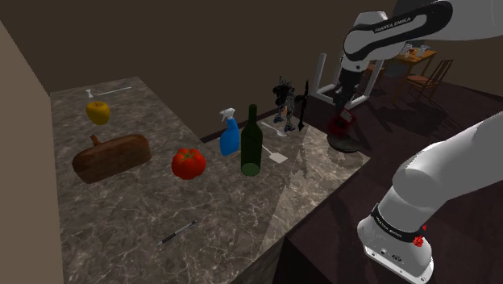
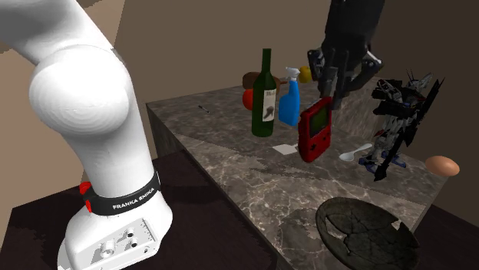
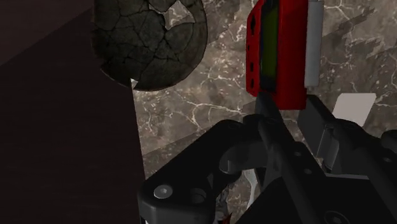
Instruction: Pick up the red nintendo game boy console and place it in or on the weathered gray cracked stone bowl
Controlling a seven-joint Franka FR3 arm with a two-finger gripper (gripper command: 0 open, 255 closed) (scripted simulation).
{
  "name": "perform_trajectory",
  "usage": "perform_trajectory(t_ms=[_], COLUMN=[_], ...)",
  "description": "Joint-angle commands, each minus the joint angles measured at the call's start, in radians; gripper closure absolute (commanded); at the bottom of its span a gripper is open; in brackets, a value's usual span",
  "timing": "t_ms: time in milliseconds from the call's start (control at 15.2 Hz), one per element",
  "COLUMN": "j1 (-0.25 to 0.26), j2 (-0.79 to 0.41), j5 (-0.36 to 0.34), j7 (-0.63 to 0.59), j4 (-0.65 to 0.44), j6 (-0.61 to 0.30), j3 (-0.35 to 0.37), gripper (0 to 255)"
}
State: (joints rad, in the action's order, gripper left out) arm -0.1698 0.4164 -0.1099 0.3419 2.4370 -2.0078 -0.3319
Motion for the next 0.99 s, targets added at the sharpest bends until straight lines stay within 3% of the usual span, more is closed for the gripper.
perform_trajectory(t_ms=[0, 594, 924], j1=[-0.009, -0.049, -0.052], j2=[-0.049, -0.290, -0.318], j5=[0.000, 0.067, 0.079], j7=[0.052, 0.295, 0.312], j4=[-0.054, -0.335, -0.309], j6=[0.005, 0.054, 0.003], j3=[-0.037, -0.189, -0.198], gripper=[255, 255, 255])
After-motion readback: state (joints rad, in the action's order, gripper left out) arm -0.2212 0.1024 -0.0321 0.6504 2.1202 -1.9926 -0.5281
